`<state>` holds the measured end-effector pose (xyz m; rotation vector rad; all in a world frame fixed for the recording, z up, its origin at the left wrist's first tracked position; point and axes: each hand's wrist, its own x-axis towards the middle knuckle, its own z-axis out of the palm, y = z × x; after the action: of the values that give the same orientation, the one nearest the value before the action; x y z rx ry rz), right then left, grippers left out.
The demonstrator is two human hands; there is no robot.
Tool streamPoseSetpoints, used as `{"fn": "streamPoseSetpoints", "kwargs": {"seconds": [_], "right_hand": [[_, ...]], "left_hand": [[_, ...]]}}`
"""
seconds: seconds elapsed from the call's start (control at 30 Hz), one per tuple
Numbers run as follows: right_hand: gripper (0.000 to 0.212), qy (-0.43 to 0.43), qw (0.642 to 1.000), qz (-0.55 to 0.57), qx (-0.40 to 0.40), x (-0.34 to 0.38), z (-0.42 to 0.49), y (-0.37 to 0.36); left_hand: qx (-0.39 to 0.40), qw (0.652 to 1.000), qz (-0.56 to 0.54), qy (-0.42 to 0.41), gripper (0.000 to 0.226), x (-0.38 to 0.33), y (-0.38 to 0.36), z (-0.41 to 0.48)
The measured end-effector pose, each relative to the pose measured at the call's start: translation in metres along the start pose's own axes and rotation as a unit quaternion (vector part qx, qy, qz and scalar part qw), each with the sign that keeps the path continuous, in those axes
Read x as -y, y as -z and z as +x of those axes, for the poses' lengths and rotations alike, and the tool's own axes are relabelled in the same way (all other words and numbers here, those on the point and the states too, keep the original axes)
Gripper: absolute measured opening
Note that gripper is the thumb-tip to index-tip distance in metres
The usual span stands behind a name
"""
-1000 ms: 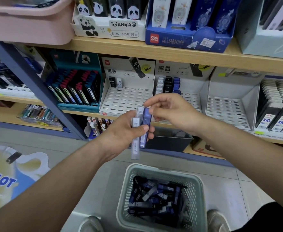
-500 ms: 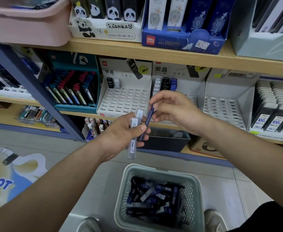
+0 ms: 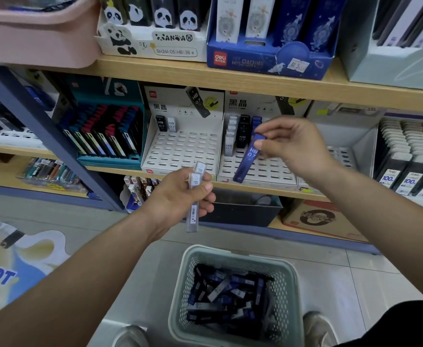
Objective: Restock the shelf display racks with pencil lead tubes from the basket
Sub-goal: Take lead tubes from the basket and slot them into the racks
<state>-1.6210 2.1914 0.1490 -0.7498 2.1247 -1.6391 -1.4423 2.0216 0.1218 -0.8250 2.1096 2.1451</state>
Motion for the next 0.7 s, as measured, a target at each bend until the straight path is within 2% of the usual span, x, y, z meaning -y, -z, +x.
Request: {"fn": "streamPoseSetpoints", "kwargs": {"seconds": [0.1, 0.17, 0.4, 0.5, 0.6, 0.7], "right_hand": [[0.023, 0.070, 0.985, -0.137, -0.078, -0.011, 0.010, 0.009], [0.019, 0.087, 0.975, -0.183, -0.093, -0.018, 0.015, 0.011], [0.017, 0.079, 0.963, -0.241, -0.090, -0.037, 0.019, 0.013], [0.018, 0.091, 0.957, -0.265, -0.077, -0.036, 0.020, 0.014], [0.018, 0.123, 0.946, -0.293, -0.060, -0.036, 0.019, 0.010], [0.020, 0.178, 0.922, -0.342, -0.033, -0.041, 0.019, 0.004]], "left_hand": [[-0.004, 1.000, 0.023, -0.003, 0.014, 0.000, 0.000, -0.002], [-0.009, 0.999, 0.030, -0.007, 0.015, 0.001, 0.000, -0.003], [-0.009, 0.999, 0.041, 0.006, 0.024, 0.004, 0.005, 0.000], [-0.001, 0.999, 0.030, 0.026, 0.018, 0.003, 0.004, 0.002], [0.007, 0.999, 0.003, 0.040, 0.007, 0.001, 0.003, 0.002], [0.014, 1.000, 0.003, 0.023, 0.015, 0.002, 0.004, 0.000]]}}
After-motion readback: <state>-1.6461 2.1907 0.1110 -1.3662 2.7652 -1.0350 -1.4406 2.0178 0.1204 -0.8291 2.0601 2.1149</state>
